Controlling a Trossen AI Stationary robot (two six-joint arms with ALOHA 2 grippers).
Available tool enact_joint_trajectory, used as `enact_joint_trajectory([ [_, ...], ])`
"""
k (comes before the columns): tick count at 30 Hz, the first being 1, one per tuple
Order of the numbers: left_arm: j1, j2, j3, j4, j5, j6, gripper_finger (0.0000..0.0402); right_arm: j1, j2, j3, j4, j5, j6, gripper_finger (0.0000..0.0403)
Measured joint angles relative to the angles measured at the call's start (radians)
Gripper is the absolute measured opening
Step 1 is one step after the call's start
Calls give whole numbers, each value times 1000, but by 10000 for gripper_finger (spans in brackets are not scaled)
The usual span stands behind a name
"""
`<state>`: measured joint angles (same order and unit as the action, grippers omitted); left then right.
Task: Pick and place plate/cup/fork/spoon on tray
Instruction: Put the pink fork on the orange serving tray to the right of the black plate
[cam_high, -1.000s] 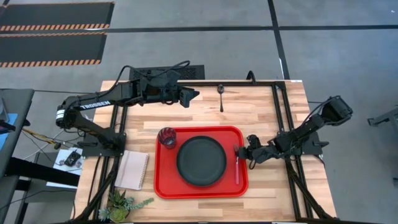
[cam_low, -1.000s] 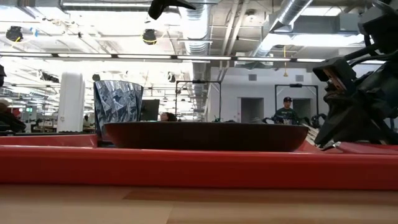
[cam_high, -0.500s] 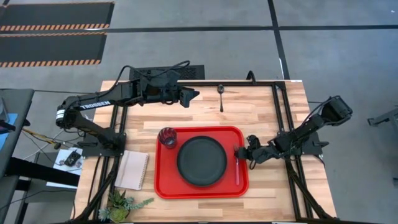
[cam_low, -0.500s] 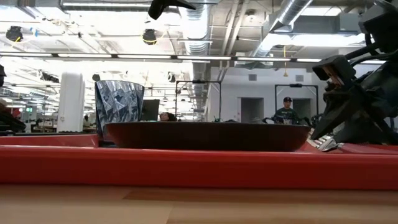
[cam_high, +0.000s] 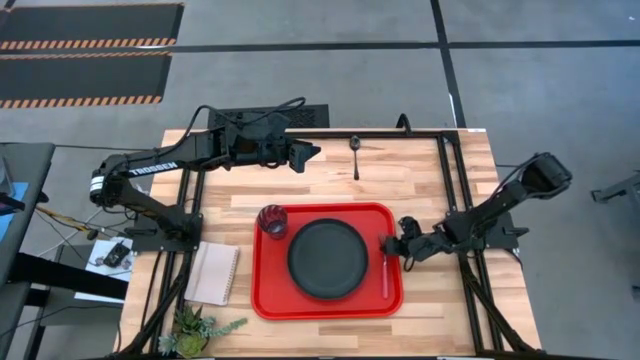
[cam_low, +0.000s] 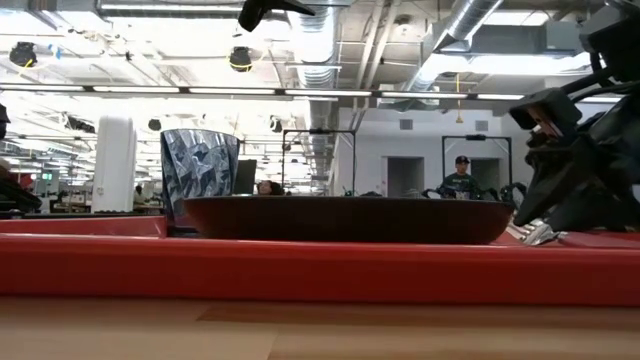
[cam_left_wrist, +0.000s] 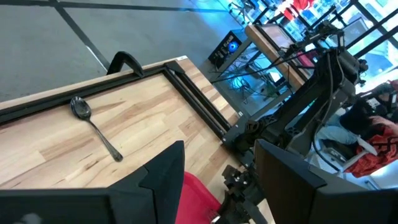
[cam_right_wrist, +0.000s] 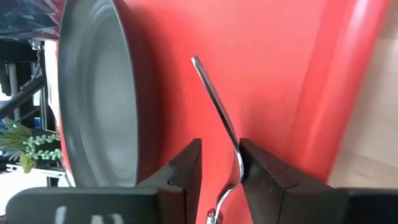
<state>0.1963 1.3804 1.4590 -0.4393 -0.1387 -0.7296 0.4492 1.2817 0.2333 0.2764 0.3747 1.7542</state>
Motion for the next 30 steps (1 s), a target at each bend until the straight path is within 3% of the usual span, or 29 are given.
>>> enact_joint_trajectory([
  [7,0,0,0,0,0,-7,180,-13,-60,13,-67,-21,-3,128],
  [17,0,0,0,-1,0,-8,180,-26,-113,88,-301,-45,-20,127],
  [30,0,0,0,-24,0,-8,180,-100,-84,233,-453,-125,-265,127],
])
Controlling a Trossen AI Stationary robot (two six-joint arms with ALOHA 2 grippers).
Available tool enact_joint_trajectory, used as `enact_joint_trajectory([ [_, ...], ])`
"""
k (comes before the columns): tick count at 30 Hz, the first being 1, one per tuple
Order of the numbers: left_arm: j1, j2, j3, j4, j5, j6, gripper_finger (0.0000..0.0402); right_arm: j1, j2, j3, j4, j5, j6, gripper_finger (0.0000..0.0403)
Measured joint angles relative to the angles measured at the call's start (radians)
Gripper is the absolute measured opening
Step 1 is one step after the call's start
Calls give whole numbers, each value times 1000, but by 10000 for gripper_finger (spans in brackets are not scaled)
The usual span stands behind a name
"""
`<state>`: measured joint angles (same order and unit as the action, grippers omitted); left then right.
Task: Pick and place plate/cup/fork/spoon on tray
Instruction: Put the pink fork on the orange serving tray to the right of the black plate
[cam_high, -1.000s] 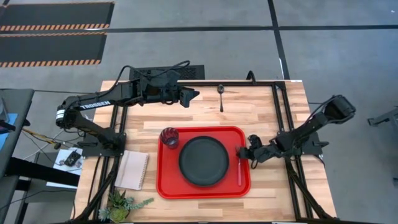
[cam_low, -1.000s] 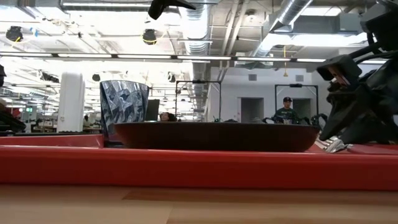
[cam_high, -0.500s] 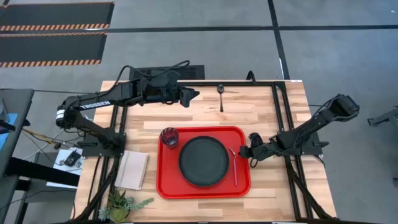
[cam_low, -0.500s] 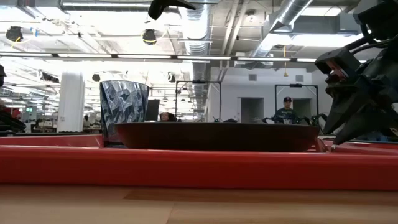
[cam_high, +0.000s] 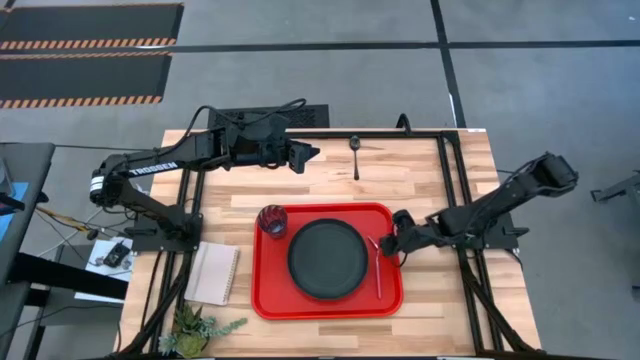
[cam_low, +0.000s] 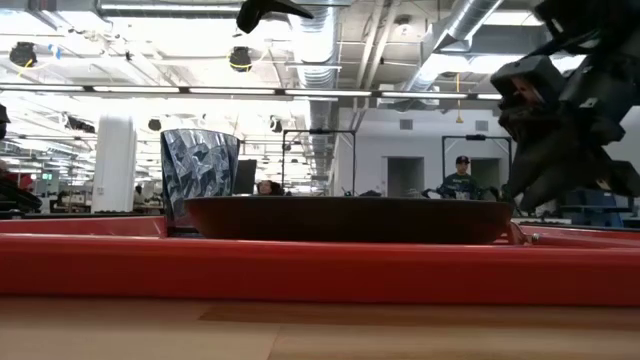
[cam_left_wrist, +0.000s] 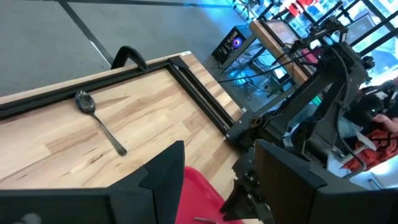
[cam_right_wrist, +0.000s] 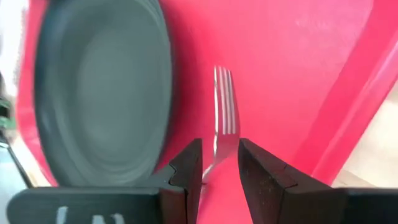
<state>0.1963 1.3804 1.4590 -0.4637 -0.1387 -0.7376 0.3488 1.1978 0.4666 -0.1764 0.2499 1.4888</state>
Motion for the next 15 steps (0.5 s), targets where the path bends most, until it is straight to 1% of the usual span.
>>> enact_joint_trajectory([
  [3,0,0,0,-2,0,0,180,-17,21,3,27,-41,-26,127],
  [10,0,0,0,-2,0,9,180,-19,35,3,50,-47,-34,124],
  [12,0,0,0,-2,0,11,180,-19,35,3,50,-47,-34,115],
  [15,0,0,0,-2,0,11,180,-19,35,3,53,-54,-35,86],
])
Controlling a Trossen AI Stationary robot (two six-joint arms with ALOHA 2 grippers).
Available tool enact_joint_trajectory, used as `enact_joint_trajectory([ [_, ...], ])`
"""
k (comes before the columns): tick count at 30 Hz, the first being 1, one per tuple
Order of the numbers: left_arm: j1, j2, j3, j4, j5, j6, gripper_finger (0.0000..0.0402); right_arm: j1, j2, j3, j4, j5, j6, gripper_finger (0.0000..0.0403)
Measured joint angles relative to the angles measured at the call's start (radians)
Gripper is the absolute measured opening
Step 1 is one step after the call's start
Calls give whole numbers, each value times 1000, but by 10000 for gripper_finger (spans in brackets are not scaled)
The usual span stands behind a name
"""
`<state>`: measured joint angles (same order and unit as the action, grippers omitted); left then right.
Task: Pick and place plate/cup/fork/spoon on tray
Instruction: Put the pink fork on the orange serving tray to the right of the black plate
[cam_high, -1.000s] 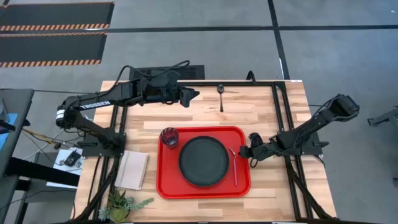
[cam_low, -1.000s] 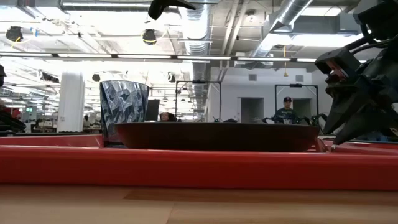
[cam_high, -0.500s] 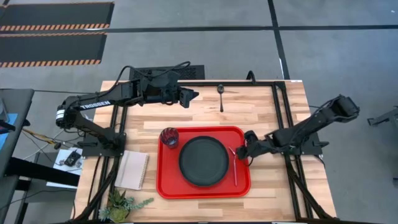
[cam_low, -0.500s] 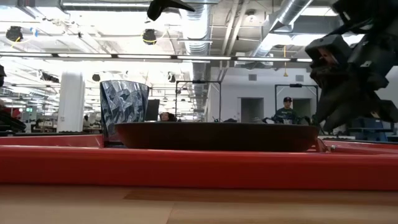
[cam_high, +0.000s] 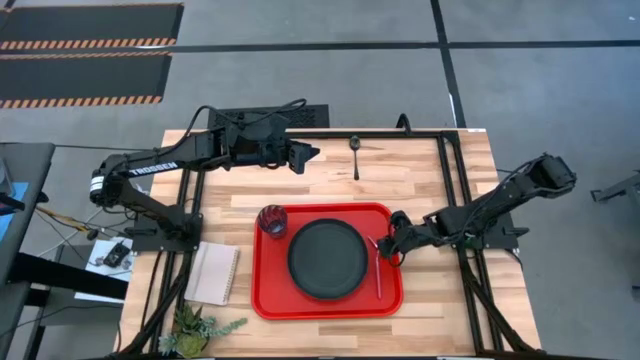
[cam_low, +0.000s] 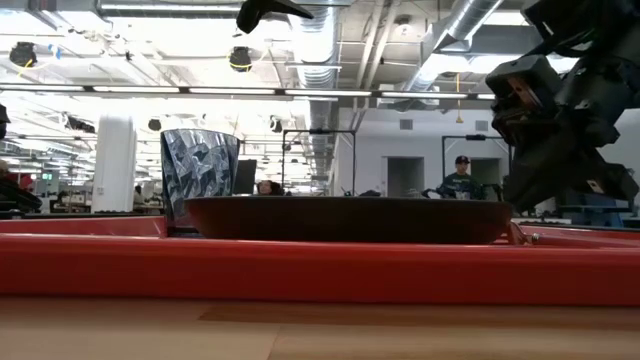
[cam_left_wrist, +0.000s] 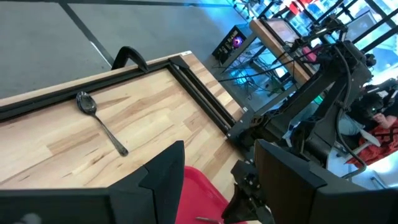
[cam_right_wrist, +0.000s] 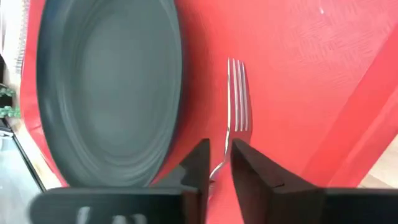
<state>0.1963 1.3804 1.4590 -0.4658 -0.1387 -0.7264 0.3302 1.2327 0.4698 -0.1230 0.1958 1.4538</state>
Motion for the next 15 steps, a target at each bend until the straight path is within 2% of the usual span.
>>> enact_joint_trajectory([
  [6,0,0,0,0,0,0,180,-6,0,0,6,-5,-23,14],
  [15,0,0,0,0,0,0,180,-50,0,0,20,-29,-73,5],
])
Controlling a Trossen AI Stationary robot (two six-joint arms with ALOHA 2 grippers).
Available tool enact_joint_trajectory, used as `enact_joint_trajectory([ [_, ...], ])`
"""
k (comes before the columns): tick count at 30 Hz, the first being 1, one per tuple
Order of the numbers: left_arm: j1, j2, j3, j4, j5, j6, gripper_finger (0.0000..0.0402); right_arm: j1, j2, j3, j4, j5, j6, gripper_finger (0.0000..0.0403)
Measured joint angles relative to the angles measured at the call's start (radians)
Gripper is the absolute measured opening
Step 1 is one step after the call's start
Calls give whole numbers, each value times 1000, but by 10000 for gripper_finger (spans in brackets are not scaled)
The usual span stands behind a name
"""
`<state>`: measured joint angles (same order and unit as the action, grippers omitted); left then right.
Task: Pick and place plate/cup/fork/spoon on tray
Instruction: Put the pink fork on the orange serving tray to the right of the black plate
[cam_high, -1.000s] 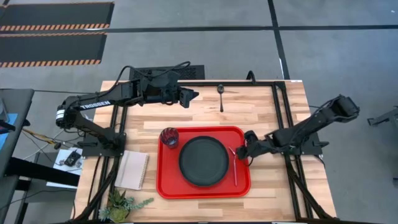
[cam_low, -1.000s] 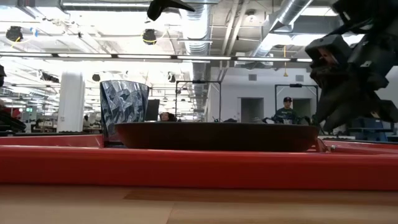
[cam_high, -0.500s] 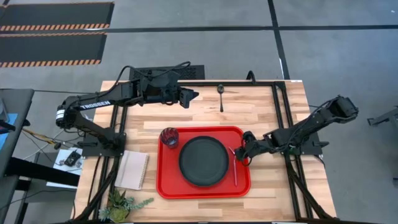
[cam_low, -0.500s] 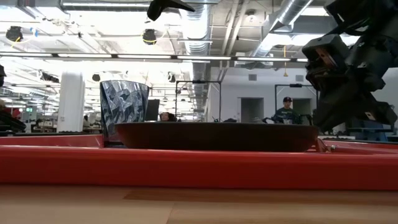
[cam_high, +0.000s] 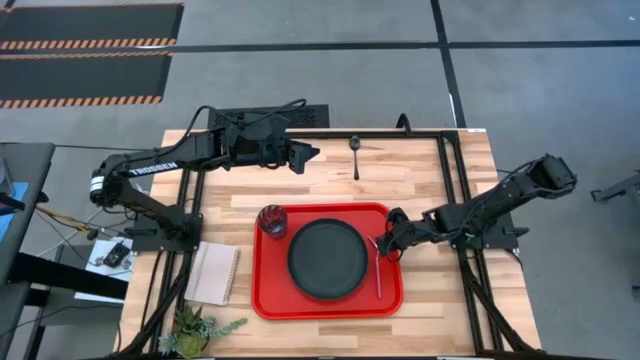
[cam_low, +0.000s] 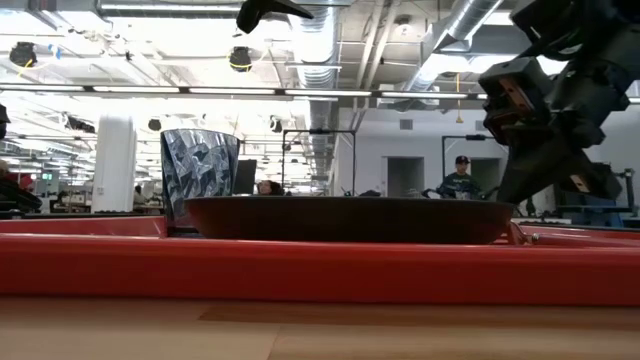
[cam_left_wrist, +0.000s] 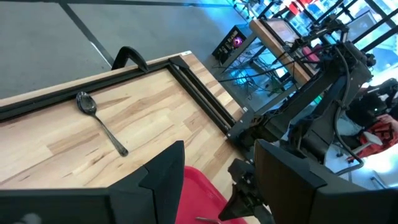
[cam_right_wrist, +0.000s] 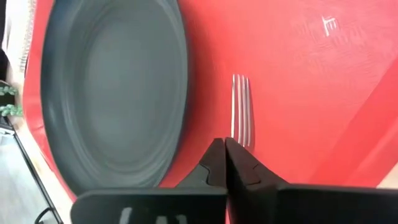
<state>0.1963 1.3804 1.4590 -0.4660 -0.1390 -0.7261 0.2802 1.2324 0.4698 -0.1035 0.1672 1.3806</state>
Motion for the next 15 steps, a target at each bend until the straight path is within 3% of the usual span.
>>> enact_joint_trajectory([
  [15,0,0,0,-9,0,6,180,1,85,-1,83,-12,21,9],
])
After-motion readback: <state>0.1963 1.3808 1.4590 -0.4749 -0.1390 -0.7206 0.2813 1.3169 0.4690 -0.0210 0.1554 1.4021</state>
